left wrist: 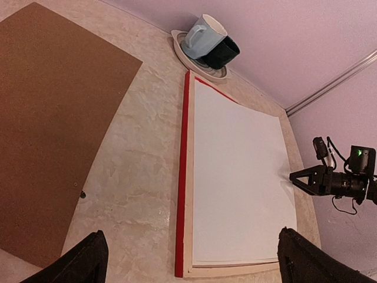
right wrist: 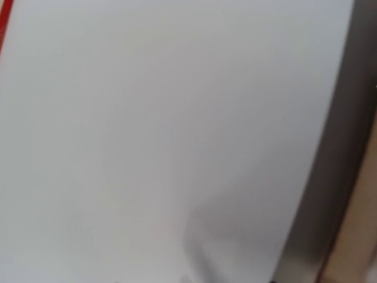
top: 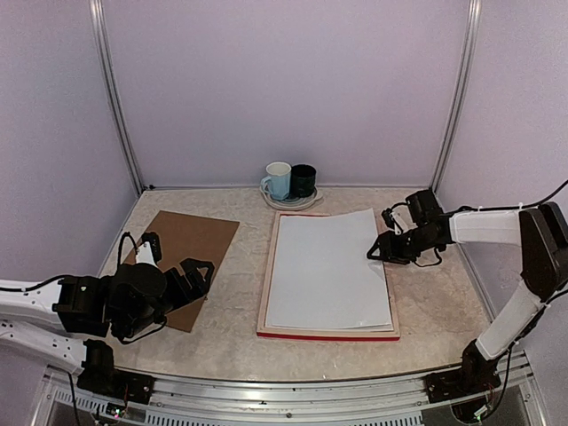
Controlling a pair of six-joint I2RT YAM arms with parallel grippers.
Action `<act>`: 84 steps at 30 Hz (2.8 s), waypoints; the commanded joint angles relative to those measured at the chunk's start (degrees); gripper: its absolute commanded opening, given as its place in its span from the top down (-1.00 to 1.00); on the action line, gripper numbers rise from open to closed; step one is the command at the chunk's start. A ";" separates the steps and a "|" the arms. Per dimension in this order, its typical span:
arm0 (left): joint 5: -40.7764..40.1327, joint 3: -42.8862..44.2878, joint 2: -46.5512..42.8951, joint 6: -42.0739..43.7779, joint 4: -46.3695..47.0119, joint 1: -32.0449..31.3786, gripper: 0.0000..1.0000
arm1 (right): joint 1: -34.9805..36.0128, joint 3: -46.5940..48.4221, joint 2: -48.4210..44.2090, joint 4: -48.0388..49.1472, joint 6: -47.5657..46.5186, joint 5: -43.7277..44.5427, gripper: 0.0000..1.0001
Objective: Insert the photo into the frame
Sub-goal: Place the photo on the mat board, then adjust the photo on the mat board.
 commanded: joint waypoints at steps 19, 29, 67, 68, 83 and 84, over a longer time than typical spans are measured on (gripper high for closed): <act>0.22 1.03 2.71 2.81 1.85 -0.08 -0.97 | 1.23 -0.63 -4.74 -5.15 -2.46 16.61 -0.42; 9.35 1.55 9.33 10.79 7.01 5.42 -0.98 | 1.28 -0.28 -2.55 -3.20 -1.12 24.61 -0.46; 31.12 20.76 48.35 34.74 23.01 17.86 -0.77 | 22.69 -18.85 -18.80 -18.33 30.25 39.74 -0.99; 31.41 21.00 48.83 34.78 23.06 17.90 -0.76 | 23.23 -18.83 -18.73 -19.24 31.09 40.06 -0.99; 33.88 21.36 51.56 35.40 24.30 18.71 -0.59 | 27.82 -19.73 -20.63 -26.76 37.41 41.77 -0.99; 34.03 21.35 51.73 35.40 24.37 18.76 -0.57 | 28.02 -19.82 -20.72 -27.17 37.62 41.90 -0.98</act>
